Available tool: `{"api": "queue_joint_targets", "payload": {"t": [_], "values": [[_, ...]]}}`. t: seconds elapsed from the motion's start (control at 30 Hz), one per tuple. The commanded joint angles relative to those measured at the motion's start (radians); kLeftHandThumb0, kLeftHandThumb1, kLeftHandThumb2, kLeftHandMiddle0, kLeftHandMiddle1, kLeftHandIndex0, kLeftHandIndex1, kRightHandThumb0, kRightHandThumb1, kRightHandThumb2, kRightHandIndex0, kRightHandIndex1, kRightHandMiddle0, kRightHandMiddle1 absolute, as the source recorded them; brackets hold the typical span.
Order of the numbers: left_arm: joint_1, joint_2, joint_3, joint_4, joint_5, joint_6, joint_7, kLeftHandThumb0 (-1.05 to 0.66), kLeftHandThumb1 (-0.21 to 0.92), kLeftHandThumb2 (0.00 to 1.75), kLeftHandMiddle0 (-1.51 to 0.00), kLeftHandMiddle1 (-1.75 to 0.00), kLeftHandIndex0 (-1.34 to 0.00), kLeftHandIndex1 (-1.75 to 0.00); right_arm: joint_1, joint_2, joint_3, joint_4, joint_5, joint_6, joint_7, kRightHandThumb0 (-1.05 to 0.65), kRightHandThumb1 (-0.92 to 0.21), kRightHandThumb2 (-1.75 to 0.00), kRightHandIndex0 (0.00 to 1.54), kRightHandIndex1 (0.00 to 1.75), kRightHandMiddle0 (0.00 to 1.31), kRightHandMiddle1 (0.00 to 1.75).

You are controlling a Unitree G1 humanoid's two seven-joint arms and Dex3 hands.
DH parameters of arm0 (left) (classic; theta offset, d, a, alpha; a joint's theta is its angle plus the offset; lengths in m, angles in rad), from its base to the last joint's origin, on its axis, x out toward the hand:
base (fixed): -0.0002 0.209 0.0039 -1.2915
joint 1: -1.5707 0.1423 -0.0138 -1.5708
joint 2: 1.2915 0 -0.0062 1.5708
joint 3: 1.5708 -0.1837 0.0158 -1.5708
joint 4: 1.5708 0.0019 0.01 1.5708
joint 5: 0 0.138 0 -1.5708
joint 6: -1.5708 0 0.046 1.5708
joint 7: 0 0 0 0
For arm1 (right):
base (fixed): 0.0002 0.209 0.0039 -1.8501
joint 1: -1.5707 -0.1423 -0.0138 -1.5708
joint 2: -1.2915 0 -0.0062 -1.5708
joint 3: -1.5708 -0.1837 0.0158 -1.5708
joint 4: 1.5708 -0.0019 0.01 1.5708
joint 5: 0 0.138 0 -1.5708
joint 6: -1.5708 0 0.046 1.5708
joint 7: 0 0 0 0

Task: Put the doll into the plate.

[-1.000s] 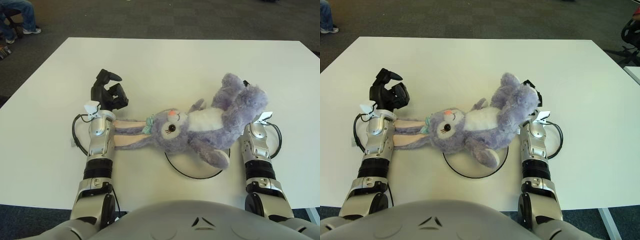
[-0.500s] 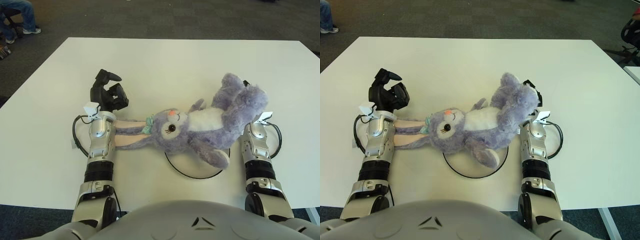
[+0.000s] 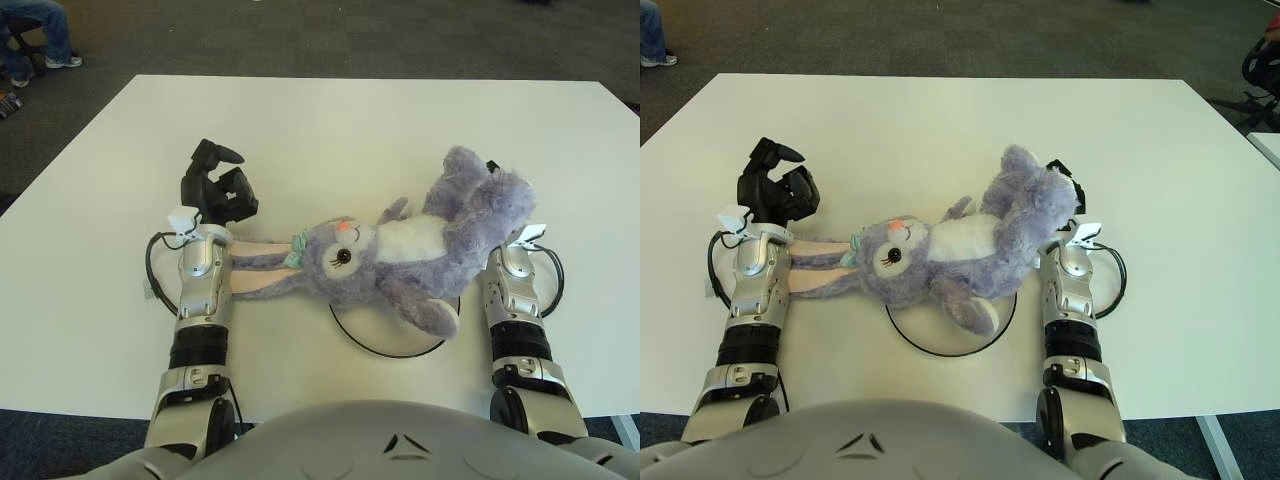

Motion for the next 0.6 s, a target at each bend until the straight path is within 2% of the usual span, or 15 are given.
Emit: {"api": "queue_joint_targets", "payload": {"t": [0.0,0.57], "values": [[0.058,-0.022,-0.005,0.023,-0.009,0.011,-0.007,-0.48,0.30,1.34,-1.19,-1.75,-0.63,-1.75,0.030,0.013,0.002,-0.006,-0.001,-0.021,-0.002,-0.51,-0.24,-1.40,1.30,1.75,0.67,1.75],[0.067,-0.020,-0.006,0.009,-0.013,0.017,-0.017,-0.48,0.29,1.34,-1.18,-1.75,-0.63,-1.75,0.059,0.030,0.014,-0.052,-0.004,-0.051,-0.006,-0.51,-0.24,-1.41,1.30,1.75,0.68,1.75]]}}
